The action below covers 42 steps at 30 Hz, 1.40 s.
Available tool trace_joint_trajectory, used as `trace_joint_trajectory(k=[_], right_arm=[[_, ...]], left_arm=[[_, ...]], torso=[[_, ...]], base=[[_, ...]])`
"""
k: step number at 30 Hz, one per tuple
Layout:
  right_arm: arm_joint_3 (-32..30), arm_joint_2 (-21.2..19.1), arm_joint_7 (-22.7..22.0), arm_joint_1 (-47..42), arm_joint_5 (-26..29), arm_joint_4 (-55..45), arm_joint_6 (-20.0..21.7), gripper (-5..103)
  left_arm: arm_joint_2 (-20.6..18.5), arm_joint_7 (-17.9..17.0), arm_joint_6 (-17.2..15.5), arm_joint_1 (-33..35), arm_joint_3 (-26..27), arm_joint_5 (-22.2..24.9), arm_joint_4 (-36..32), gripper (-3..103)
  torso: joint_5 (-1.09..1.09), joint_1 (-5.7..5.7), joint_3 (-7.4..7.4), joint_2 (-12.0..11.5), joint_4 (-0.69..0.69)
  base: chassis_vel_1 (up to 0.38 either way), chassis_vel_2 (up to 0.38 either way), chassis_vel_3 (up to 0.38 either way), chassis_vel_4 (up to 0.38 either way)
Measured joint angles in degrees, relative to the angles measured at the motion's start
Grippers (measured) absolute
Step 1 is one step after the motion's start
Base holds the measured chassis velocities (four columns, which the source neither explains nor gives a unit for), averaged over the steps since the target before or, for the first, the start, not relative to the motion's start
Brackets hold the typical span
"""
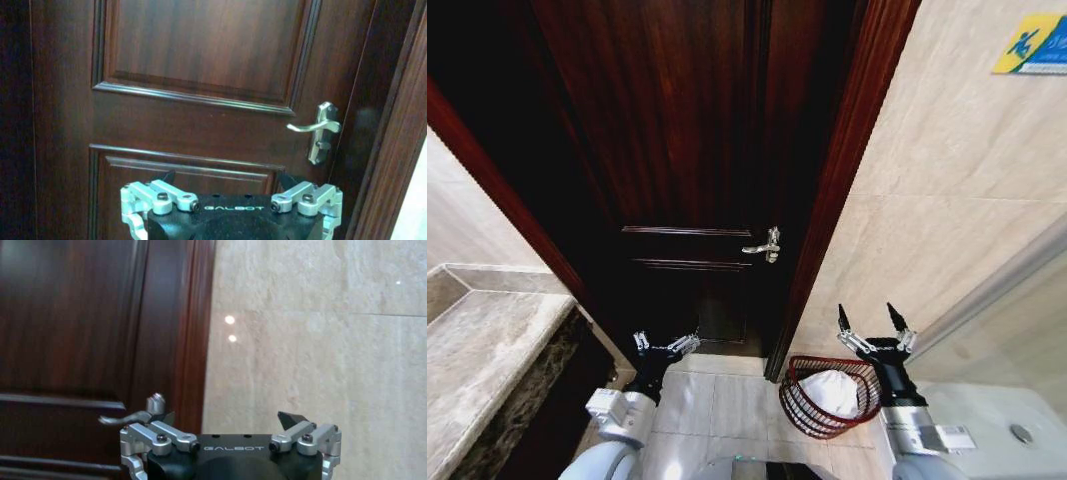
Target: Discard the used towel into the hamper.
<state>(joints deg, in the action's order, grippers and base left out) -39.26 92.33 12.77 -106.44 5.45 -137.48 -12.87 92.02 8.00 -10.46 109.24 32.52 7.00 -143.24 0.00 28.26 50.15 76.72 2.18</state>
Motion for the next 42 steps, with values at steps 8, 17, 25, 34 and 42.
trace_joint_trajectory(k=[8, 17, 25, 34, 42], right_arm=[[0.7, -0.1, 0.5, -0.7, 1.2, 0.2, -1.0, 100], [0.7, -0.1, 0.4, -0.4, 0.7, 0.1, -1.3, 100], [0.7, -0.2, 0.2, -0.5, 1.7, 0.8, -1.5, 100], [0.4, -0.2, 0.3, -0.4, 3.4, 1.2, -1.0, 100], [0.7, -0.2, 0.4, -0.3, 4.1, 1.0, -0.4, 100]], left_arm=[[0.0, 0.0, 0.0, 0.0, 0.0, 0.0, 0.0, 100], [0.0, 0.0, 0.0, 0.0, 0.0, 0.0, 0.0, 100], [0.0, 0.0, 0.0, 0.0, 0.0, 0.0, 0.0, 100], [0.0, 0.0, 0.0, 0.0, 0.0, 0.0, 0.0, 100], [0.0, 0.0, 0.0, 0.0, 0.0, 0.0, 0.0, 100]], torso=[[0.00, 0.00, 0.00, 0.0, 0.00], [0.00, 0.00, 0.00, 0.0, 0.00], [0.00, 0.00, 0.00, 0.0, 0.00], [0.00, 0.00, 0.00, 0.0, 0.00], [0.00, 0.00, 0.00, 0.0, 0.00]], base=[[0.000, 0.000, 0.000, 0.000], [0.000, 0.000, 0.000, 0.000], [0.000, 0.000, 0.000, 0.000], [0.000, 0.000, 0.000, 0.000], [0.018, -0.021, -0.014, 0.014]])
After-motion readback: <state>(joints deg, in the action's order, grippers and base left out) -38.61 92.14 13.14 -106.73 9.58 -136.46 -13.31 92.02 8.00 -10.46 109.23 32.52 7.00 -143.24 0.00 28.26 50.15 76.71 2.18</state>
